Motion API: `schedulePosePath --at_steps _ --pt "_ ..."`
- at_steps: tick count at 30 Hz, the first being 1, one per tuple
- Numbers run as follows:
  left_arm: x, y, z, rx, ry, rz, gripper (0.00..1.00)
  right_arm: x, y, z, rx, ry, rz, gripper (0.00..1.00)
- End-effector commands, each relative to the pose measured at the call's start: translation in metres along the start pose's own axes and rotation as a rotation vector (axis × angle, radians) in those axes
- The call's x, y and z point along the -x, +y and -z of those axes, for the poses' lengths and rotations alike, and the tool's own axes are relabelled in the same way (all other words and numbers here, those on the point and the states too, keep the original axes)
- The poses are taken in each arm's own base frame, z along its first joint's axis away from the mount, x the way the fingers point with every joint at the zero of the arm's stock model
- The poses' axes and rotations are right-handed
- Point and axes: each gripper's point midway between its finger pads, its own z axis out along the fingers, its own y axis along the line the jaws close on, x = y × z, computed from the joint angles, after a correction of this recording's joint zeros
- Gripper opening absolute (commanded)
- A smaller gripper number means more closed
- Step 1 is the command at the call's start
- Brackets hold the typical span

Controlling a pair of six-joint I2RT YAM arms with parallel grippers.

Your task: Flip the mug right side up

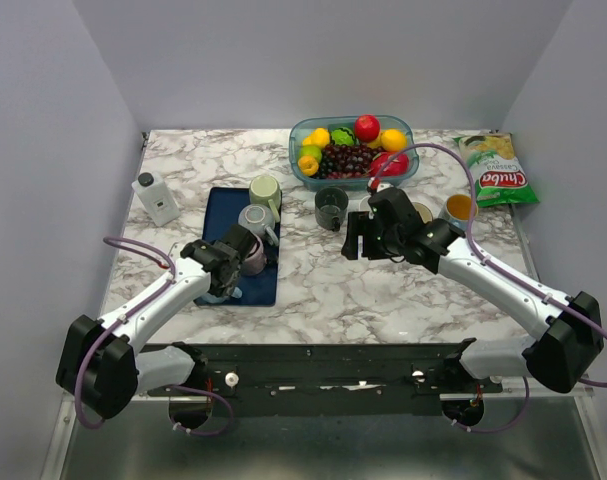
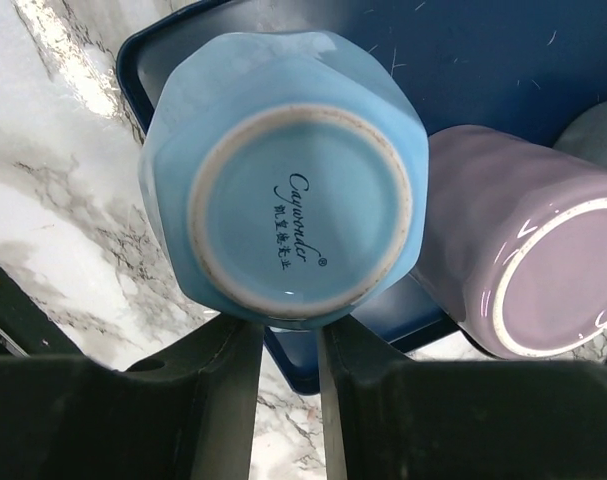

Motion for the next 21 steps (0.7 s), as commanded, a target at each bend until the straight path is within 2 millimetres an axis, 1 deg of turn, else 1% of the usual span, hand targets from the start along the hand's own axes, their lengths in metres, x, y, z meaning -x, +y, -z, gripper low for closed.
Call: schedulePosePath --at_steps 1,10,13,14,15,16,19,21 --pt "0.009 0.009 -0.010 0.024 -0.040 -0.026 0.35 -0.003 -0.001 -0.002 0.008 0.007 -0.017 0.78" --pt "0.010 0.008 -0.017 0.029 -0.033 -0.047 0.36 -0.001 -0.001 -0.002 0.006 0.001 -0.019 0.78" --pt "0.012 0.007 -0.018 0.028 -0.041 -0.051 0.24 -0.001 -0.001 -0.001 0.008 0.000 -0.019 0.78" --pt "0.012 0.006 -0.017 0.023 -0.043 -0.055 0.12 -0.001 -0.001 -0.001 0.008 0.000 -0.019 0.78" --pt "0.013 0.007 -0.017 0.023 -0.045 -0.059 0.03 -0.001 -0.001 -0.001 0.007 -0.001 -0.021 0.78" --pt "0.015 0.006 -0.016 0.018 -0.053 -0.061 0.00 -0.001 -0.001 -0.001 0.007 -0.001 -0.021 0.78" --pt "0.019 0.003 -0.013 0.010 -0.067 -0.073 0.00 0.000 0.000 -0.001 0.008 0.000 -0.019 0.78" --pt "0.023 -0.004 -0.007 -0.020 -0.075 -0.099 0.00 0.001 0.000 -0.001 0.009 -0.001 -0.019 0.78"
